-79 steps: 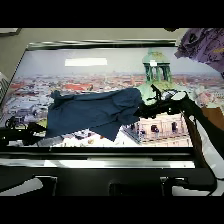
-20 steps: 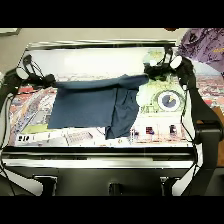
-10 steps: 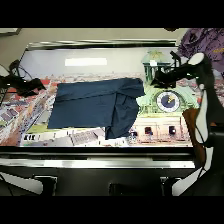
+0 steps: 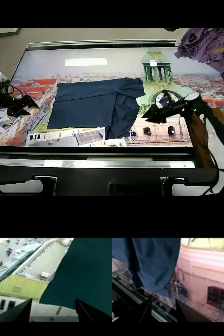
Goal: Fold the clothes and pants, and hang the long-sleeved shirts on hangers.
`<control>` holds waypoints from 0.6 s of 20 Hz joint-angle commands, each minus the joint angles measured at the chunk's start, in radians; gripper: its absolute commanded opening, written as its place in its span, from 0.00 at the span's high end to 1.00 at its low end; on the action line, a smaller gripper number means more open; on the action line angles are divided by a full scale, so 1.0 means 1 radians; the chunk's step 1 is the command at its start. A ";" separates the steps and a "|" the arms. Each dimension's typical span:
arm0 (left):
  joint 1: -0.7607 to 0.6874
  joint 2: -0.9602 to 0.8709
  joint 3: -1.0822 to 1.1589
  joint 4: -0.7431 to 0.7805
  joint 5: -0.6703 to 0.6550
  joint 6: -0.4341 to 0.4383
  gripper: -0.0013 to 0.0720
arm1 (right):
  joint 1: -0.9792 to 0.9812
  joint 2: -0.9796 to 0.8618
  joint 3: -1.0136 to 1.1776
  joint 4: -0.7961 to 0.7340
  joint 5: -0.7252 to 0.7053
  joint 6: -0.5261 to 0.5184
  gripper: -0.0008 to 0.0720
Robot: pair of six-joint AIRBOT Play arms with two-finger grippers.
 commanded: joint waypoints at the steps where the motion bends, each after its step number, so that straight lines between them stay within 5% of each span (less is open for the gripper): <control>1: -0.004 0.020 -0.052 -0.003 0.019 -0.029 0.14 | 0.106 0.057 -0.236 0.072 -0.172 -0.080 0.50; 12: -0.004 0.019 -0.052 -0.002 0.048 -0.060 0.14 | 0.246 0.056 -0.257 0.154 -0.431 -0.081 0.51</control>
